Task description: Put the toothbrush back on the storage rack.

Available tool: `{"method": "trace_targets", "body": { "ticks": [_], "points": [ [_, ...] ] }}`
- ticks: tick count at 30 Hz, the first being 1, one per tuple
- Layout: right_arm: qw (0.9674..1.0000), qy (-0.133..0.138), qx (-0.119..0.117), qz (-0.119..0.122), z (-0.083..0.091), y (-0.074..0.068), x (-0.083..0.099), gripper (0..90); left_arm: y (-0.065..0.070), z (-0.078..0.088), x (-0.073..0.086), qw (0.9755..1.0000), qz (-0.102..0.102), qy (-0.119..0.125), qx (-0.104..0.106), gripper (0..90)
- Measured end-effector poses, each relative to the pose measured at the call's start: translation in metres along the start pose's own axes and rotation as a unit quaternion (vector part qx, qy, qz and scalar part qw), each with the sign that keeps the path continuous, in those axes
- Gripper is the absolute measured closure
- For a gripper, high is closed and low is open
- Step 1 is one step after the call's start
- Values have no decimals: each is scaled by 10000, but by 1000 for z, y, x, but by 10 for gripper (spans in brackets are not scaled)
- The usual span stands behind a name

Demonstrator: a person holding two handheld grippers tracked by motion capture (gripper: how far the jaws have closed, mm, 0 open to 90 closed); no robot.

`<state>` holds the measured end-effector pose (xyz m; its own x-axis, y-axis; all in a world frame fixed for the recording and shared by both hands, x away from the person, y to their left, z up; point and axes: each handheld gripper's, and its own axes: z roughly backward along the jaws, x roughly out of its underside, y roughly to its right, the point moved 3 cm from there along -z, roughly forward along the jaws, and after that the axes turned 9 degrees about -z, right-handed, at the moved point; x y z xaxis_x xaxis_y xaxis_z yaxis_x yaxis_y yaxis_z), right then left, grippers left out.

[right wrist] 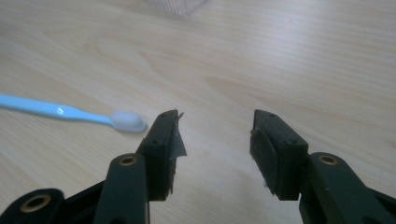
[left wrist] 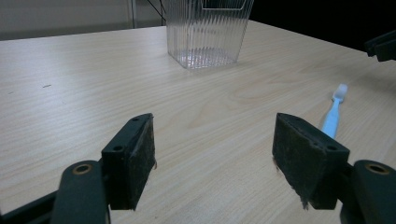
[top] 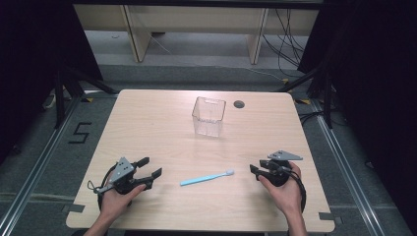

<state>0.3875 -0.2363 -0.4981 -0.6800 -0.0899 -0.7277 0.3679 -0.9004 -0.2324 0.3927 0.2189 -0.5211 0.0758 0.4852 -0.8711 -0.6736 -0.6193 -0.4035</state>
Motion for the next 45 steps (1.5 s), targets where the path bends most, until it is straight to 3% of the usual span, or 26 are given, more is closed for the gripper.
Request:
{"method": "trace_targets", "body": {
  "ticks": [3,4,5,6,13,14,18,20,21,23,26,27,28,29,30,31,32,33,34,35,36,38,39,41,43,45],
  "points": [
    [9998,-166,5,-73,0,-2,3,513,2,-3,0,10000,27,85,-7,310],
    [9996,-263,37,132,1,1,3,502,2,-1,-1,10000,18,-30,10,313],
    [9986,-512,97,38,2,0,5,496,2,-2,-1,10000,22,-22,14,317],
    [9979,-618,114,159,2,1,6,489,1,-2,-1,10000,8,-63,32,323],
    [9957,-874,199,239,1,2,10,483,4,-7,-12,9998,61,66,179,348],
    [9942,-991,196,368,3,3,7,483,4,-6,-18,9997,68,5,233,352],
    [9946,-990,187,254,3,-1,6,483,5,-8,-34,9987,112,-199,450,364],
    [9929,-1153,173,232,4,-3,7,483,7,-12,-43,9965,134,-461,680,373],
    [9912,-1288,212,216,5,-5,7,483,8,-15,-46,9960,165,-465,748,381],
    [9910,-1282,173,339,4,-3,6,483,12,-19,-53,9931,185,-714,907,386],
    [9910,-1311,139,243,4,-5,7,483,20,-28,-60,9860,287,-1003,1304,402],
    [9892,-1404,141,386,5,-2,6,483,26,-36,-65,9764,329,-1399,1614,427],
    [9892,-1404,141,386,5,-2,6,483,26,-36,-65,9764,329,-1399,1614,435],
    [9888,-1434,152,386,5,-2,6,483,32,-41,-68,9724,434,-1532,1707,435],
    [9885,-1442,150,432,4,-2,6,483,37,-46,-72,9647,343,-1789,1900,447],
    [9879,-1465,111,495,3,-2,6,483,45,-50,-76,9544,470,-1915,2243,454],
    [9865,-1563,99,482,4,-3,6,483,49,-56,-81,9445,62,-2138,2494,480],
    [9865,-1563,99,482,4,-3,6,483,49,-56,-81,9445,62,-2138,2494,495],
    [9851,-1623,46,564,4,-4,7,482,55,-65,-86,9376,-222,-2294,2604,511],
    [9851,-1623,46,564,4,-4,7,482,55,-65,-86,9376,-222,-2294,2604,523],
    [9850,-1641,50,532,5,-5,8,482,59,-70,-89,9350,-331,-2344,2641,523],
    [9849,-1626,26,594,6,-6,7,480,64,-76,-91,9287,-441,-2457,2744,552],
    [9843,-1682,18,535,8,-7,7,479,68,-81,-93,9238,-478,-2529,2836,577],
    [9848,-1673,7,460,8,-9,8,480,72,-84,-94,9250,-392,-2499,2837,591],
    [9833,-1715,-13,601,8,-9,7,480,77,-87,-96,9206,-406,-2527,2949,594],
    [9831,-1750,-19,537,8,-10,7,480,81,-91,-95,9168,-399,-2574,3028,594]
  ]
}}
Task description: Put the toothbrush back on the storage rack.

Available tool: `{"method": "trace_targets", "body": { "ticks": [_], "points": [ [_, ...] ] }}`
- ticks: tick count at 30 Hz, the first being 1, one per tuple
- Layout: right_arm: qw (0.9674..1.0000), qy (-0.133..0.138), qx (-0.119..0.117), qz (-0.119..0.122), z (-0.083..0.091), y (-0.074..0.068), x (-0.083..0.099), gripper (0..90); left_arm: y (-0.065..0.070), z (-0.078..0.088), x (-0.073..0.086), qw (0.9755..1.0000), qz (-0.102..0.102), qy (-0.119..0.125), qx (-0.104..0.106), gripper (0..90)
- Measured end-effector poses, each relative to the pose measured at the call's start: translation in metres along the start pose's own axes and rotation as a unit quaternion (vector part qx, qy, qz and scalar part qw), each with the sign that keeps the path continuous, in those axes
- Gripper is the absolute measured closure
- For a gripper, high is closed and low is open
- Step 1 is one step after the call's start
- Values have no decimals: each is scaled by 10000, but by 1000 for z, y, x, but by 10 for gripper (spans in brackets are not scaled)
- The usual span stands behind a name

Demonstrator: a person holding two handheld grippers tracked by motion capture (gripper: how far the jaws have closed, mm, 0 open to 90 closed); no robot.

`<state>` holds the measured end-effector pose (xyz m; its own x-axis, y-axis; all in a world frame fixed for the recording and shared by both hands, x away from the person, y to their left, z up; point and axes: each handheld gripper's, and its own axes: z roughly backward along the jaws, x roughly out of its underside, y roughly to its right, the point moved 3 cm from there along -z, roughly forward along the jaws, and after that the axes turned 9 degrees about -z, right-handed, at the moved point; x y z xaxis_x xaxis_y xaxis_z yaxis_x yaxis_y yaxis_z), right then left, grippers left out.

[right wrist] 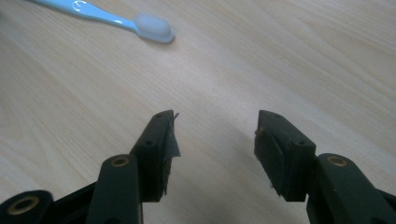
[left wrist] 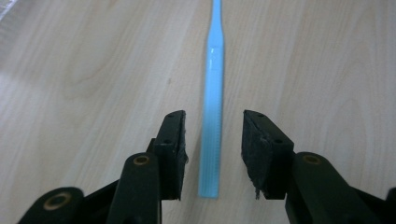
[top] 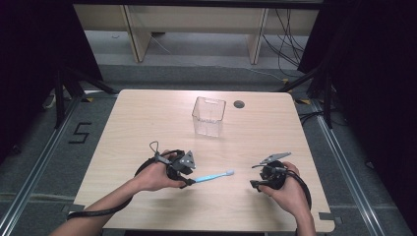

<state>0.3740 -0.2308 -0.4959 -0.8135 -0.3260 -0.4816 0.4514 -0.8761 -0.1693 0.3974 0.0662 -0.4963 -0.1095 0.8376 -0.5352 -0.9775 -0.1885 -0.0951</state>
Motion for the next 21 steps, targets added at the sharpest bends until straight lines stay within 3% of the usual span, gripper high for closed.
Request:
{"method": "trace_targets", "body": {
  "ticks": [3,10,13,21],
  "points": [
    [10000,-46,-30,-6,-1,-1,0,481,-5,-4,0,9993,-254,-282,64,606],
    [10000,-56,-50,28,-3,0,0,481,-7,-11,-7,9986,-248,-435,176,638],
    [9999,-49,-100,-24,-3,-3,0,480,-7,-18,-8,9969,-355,-653,273,649],
    [9999,-68,-97,30,-2,-3,0,480,-6,-25,-12,9953,-413,-838,262,691]
  ]
}}
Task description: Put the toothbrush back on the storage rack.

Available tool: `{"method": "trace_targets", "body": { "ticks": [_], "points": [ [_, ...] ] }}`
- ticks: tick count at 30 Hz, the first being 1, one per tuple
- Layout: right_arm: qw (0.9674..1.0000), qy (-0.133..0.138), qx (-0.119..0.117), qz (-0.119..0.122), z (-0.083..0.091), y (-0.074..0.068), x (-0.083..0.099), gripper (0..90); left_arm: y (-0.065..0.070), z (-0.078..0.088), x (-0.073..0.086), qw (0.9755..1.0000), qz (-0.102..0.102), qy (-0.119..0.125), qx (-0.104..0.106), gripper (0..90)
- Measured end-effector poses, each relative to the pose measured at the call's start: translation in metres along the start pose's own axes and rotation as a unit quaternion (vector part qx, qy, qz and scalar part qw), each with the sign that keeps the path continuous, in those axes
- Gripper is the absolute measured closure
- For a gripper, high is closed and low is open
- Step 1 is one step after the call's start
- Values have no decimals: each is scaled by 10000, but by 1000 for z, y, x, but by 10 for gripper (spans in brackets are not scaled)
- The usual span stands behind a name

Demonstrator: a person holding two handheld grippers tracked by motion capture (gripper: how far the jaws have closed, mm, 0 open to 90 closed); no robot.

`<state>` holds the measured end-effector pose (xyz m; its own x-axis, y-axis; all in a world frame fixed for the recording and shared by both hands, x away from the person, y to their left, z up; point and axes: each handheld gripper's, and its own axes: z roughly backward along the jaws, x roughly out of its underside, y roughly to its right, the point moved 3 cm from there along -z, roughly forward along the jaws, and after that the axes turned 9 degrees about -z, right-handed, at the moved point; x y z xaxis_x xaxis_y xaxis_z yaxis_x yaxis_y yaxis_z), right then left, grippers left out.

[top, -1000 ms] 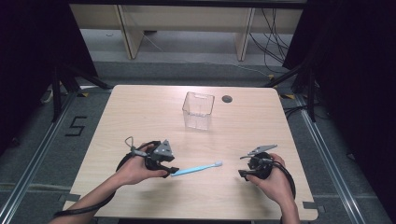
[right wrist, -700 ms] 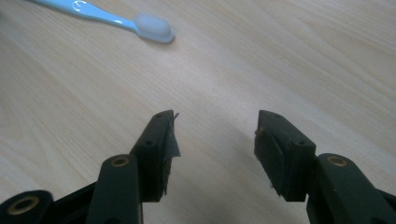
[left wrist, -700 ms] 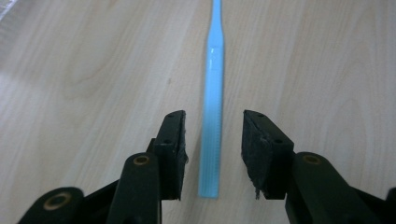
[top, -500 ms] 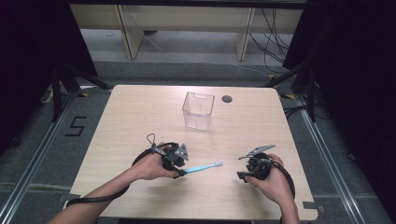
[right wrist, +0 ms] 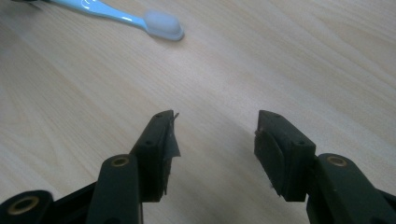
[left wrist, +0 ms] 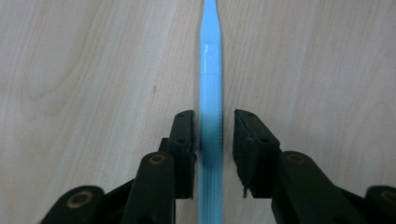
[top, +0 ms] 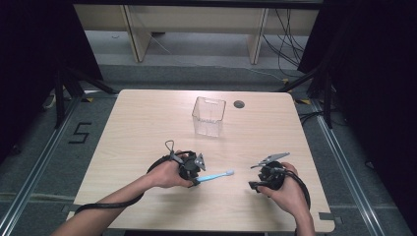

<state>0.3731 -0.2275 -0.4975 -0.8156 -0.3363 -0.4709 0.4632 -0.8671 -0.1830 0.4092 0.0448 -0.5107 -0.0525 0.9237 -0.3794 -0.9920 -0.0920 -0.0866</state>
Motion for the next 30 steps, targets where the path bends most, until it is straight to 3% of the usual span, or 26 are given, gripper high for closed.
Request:
{"method": "trace_targets", "body": {
  "ticks": [6,9,10,11,15,17,21,30],
  "points": [
    [9999,-58,-78,-46,-1,-3,0,480,-2,-1,-1,9999,18,-98,109,726],
    [9999,16,-75,88,-2,-2,-1,480,-4,-1,-2,9997,10,-204,144,728],
    [9998,-127,-96,-124,-1,-5,0,480,-4,-1,-3,9995,-14,-263,147,728],
    [9999,-80,-131,32,-3,-4,-1,480,-6,-1,-6,9993,-37,-331,151,719],
    [9998,-75,-154,107,-3,-3,-1,479,-8,0,-11,9992,-1,-334,227,707],
    [9999,-143,-87,-15,-2,-3,1,479,-8,-1,-14,9987,-57,-443,225,708],
    [9998,-75,-134,119,-3,0,1,479,-9,-2,-20,9977,-139,-607,285,709],
    [9998,-139,-166,-35,-2,-3,2,479,-8,-8,-28,9945,-156,-946,412,742]
  ]
}}
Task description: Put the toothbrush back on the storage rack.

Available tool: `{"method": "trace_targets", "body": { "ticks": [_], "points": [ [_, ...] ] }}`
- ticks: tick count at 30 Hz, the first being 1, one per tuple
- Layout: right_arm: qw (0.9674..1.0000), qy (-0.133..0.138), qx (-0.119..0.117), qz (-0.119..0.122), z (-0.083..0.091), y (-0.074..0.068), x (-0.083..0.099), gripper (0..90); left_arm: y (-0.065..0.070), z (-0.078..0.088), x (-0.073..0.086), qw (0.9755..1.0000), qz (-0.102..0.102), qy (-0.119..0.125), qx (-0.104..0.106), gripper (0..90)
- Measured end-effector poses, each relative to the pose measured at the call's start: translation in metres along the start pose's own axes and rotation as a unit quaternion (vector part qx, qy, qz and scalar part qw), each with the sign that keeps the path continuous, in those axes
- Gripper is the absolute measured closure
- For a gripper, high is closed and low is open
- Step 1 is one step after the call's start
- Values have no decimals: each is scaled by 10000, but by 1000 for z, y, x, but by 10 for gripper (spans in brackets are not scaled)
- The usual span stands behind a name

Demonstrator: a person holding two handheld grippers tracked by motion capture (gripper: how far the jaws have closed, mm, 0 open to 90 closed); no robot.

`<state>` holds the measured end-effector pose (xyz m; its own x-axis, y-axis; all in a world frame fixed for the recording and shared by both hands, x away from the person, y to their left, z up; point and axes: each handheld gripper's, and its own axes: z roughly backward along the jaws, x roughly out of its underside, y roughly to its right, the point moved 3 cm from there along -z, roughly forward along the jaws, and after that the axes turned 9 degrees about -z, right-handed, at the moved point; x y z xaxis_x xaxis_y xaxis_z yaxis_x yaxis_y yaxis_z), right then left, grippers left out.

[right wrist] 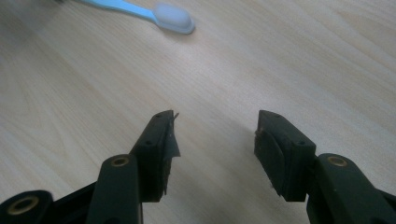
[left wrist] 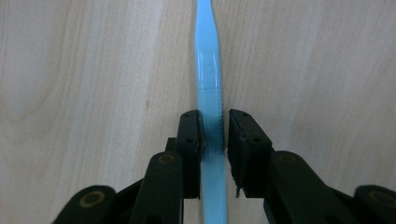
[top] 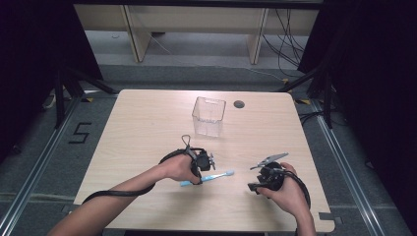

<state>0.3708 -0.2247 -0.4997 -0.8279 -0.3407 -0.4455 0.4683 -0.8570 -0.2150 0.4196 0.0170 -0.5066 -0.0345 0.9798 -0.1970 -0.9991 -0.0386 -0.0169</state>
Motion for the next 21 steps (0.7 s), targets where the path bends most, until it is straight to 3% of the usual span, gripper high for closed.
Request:
{"method": "trace_targets", "body": {
  "ticks": [2,6,10,11,12,17,19,20,21],
  "points": [
    [9999,25,-8,131,-1,1,0,479,-1,-1,-1,10000,33,-74,4,762],
    [10000,-31,-8,53,-2,-1,0,479,0,0,-4,9998,-29,-180,-77,781],
    [9999,22,-61,124,-4,-1,1,481,1,0,-1,9999,17,-129,-111,784],
    [10000,8,-81,-19,-4,-3,2,481,1,0,-1,9999,17,-129,-111,784],
    [9999,56,-53,91,-4,-1,1,482,0,1,1,9999,7,-7,-143,784],
    [9997,212,-87,86,-3,0,0,484,0,9,6,9991,174,356,-141,784],
    [9996,285,-89,14,-3,0,-1,484,-1,16,9,9978,230,580,-224,784],
    [9987,453,-203,67,-3,-2,-3,484,-2,24,12,9955,239,842,-374,784],
    [9987,453,-203,67,-3,-2,-3,484,-2,24,12,9955,239,842,-374,784]
  ]
}}
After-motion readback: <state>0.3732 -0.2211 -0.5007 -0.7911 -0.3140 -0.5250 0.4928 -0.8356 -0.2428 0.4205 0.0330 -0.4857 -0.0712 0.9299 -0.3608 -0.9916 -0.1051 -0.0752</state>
